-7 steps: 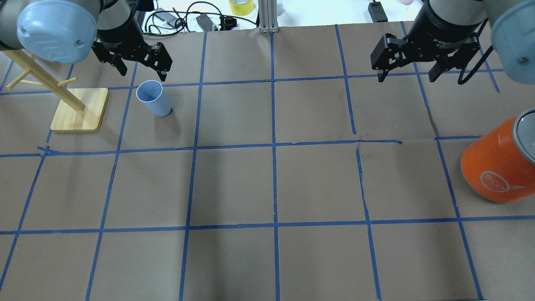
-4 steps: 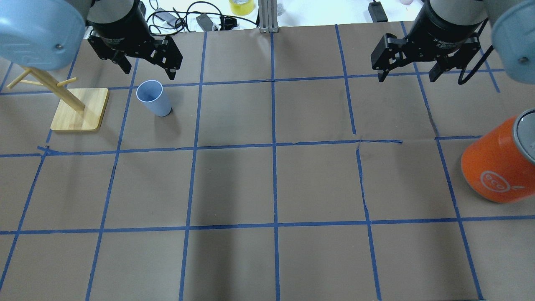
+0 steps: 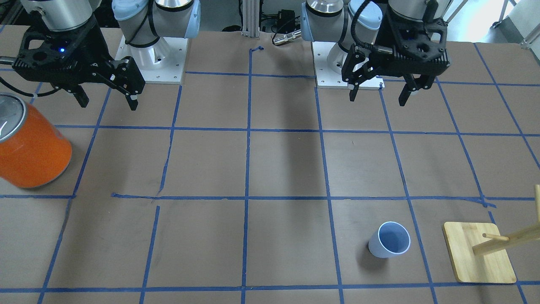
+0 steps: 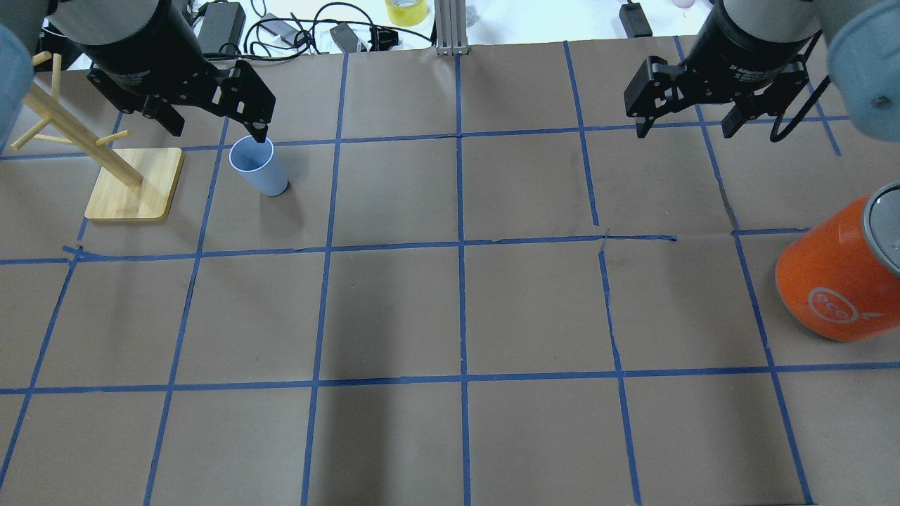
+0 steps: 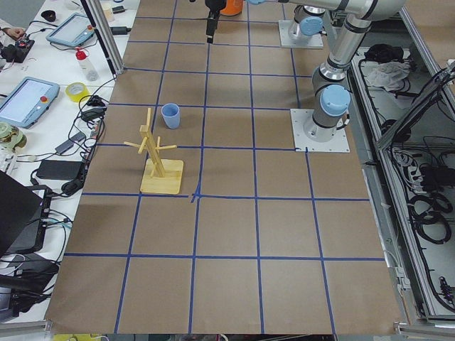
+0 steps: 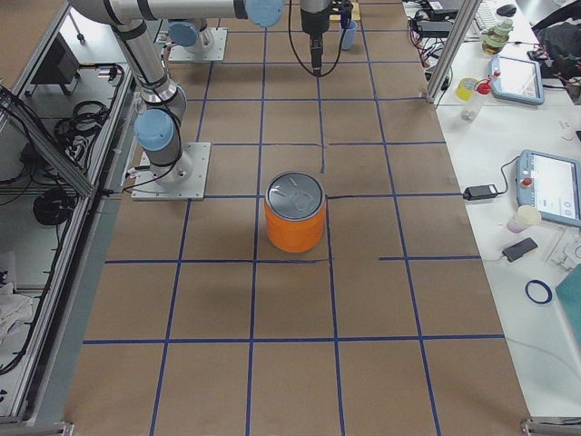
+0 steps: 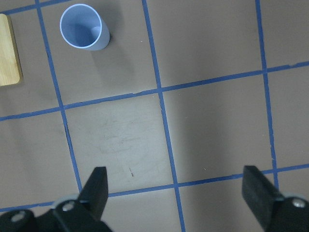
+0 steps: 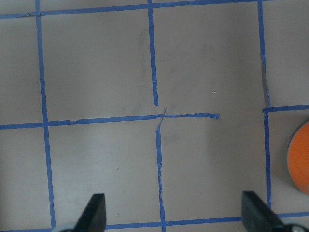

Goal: Flip cup

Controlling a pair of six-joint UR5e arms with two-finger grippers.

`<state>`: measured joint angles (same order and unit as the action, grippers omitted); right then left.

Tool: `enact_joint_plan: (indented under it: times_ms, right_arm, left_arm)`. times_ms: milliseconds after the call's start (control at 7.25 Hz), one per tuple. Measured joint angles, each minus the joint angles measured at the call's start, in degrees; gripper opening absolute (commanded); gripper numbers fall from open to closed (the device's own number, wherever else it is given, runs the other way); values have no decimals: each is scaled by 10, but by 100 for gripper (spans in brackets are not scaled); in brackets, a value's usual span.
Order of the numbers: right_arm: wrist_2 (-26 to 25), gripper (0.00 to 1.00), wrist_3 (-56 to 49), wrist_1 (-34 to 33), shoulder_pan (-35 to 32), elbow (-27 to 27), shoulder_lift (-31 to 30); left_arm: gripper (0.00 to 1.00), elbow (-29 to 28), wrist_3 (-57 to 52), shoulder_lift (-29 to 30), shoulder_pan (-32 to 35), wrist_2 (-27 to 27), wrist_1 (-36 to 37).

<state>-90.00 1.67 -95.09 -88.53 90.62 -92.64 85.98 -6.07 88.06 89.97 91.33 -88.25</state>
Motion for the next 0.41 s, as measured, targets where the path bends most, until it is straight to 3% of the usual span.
enact_joint_plan:
  times_ms: [414]
  right_arm:
    - [0,100,0,0,0,0,0]
  left_arm:
    - [99,12,0,0,-11,-3,4]
